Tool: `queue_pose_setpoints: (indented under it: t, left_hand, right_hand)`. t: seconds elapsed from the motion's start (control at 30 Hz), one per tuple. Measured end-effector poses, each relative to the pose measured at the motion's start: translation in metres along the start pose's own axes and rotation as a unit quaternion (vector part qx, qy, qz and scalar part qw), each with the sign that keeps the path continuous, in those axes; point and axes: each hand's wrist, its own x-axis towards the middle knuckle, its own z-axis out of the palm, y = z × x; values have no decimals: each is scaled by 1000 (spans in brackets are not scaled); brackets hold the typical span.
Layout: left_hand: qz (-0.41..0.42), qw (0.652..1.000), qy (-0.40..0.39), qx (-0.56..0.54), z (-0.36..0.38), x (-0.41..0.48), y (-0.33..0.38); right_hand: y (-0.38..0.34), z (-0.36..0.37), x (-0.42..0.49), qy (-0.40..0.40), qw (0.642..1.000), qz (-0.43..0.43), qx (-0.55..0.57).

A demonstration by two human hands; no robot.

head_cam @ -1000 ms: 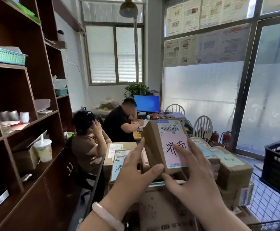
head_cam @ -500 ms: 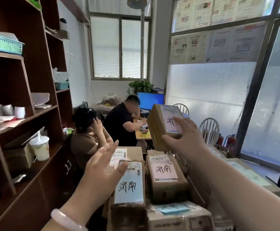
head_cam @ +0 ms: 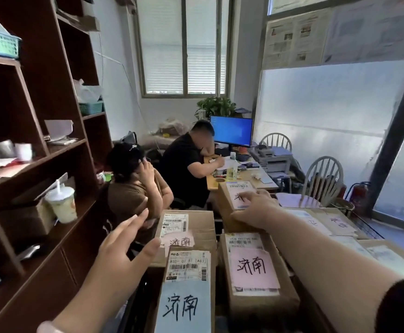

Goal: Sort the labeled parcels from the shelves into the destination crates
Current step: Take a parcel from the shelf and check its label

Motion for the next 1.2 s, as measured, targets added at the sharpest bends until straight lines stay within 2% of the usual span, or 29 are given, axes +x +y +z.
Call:
queue_pose_setpoints:
  t: [0.13,0.3,0.57,0.7,0.83,0.97,1.1,1.2]
  left_hand:
    - [-2,1000,-15,-9,9,7,-2]
    - [6,999,-26,-17,16,12,3]
    - [29,999,-40,-10,22,6,14]
    - [46,997,-56,27,25,1,18]
    - [83,992,-55,72,30,-6,32]
    - [150,978,-69,124,43,-21,57]
    - [207,956,-68,197,57,-40,85]
    - [272,936,-68,214,73,-61,109]
  right_hand:
    - [1,4,3,-45,998,1,-53]
    - [-1,-4,-2,-68,996,-11,-54]
    - [4,-7,-15,-61,996,-31,-64]
    - [8,-7,-27,-42,997,-41,-56]
    - [13,-19,-55,5,994,-99,-53]
    - [21,-41,-108,91,983,-147,-59]
    - [46,-54,-182,170,970,-166,-59]
    - [77,-49,-245,218,964,-144,-54]
